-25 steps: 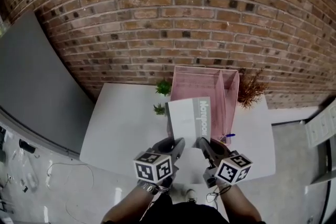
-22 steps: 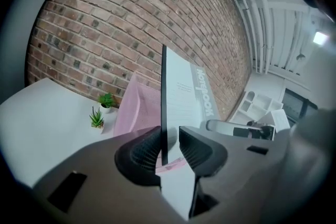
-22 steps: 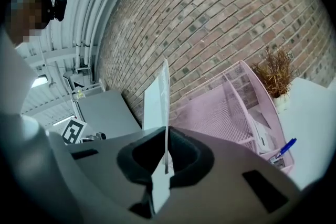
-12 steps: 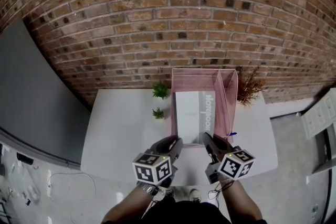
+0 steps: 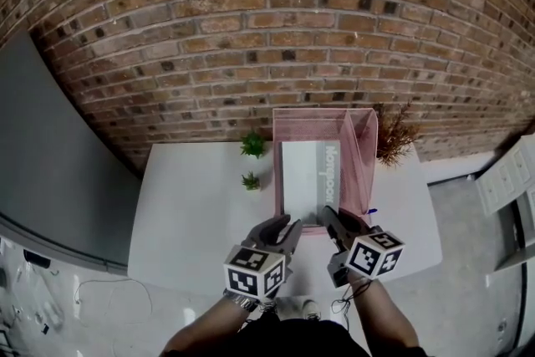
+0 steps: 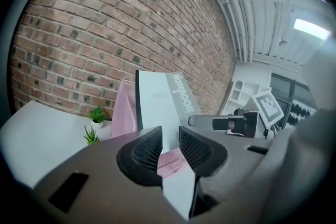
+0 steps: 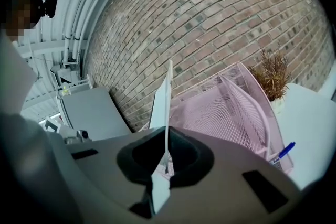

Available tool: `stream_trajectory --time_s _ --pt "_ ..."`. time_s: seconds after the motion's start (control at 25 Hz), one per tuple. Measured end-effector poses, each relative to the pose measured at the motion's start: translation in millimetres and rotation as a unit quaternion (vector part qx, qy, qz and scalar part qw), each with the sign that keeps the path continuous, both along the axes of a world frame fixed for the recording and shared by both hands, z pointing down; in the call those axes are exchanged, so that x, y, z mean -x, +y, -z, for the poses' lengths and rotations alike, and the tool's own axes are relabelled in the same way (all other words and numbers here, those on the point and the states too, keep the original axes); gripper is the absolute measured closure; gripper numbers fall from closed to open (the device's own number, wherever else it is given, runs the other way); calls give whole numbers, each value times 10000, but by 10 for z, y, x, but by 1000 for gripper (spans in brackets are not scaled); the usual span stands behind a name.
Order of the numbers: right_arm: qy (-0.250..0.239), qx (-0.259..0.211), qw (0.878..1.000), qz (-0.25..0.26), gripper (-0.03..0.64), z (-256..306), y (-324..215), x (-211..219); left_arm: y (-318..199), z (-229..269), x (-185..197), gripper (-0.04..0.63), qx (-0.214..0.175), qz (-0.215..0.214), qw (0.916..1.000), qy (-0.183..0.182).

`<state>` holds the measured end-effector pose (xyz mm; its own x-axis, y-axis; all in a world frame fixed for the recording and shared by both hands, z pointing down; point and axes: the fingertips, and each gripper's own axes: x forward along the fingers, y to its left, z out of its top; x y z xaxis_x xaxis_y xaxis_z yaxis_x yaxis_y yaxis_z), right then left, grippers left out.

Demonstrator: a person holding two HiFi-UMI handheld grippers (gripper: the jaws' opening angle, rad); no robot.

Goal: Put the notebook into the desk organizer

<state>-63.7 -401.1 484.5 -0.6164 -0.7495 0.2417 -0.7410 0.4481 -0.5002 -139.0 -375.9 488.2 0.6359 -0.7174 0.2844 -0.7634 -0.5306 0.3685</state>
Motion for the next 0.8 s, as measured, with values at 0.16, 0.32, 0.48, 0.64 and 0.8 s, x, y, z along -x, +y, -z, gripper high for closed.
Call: stream_trajectory --time_s 0.16,0.32,0.48,0.64,0.8 --pt "90 40 10000 -5 604 -32 -39 22 -42 -25 -143 499 -251 -111 9990 -348" --pt "166 87 9998 -10 604 -44 -74 17 -96 -83 -242 499 -332 -130 9979 -535" --pt "191 127 9997 4 604 -74 -106 14 -165 -179 -265 499 -267 -105 9972 -688" --pt "227 186 9996 26 603 -109 -137 16 -213 -240 -279 500 -219 -69 9968 -769" --pt "275 266 9992 67 601 -119 -160 18 -246 -260 -291 509 -235 -4 9956 -907"
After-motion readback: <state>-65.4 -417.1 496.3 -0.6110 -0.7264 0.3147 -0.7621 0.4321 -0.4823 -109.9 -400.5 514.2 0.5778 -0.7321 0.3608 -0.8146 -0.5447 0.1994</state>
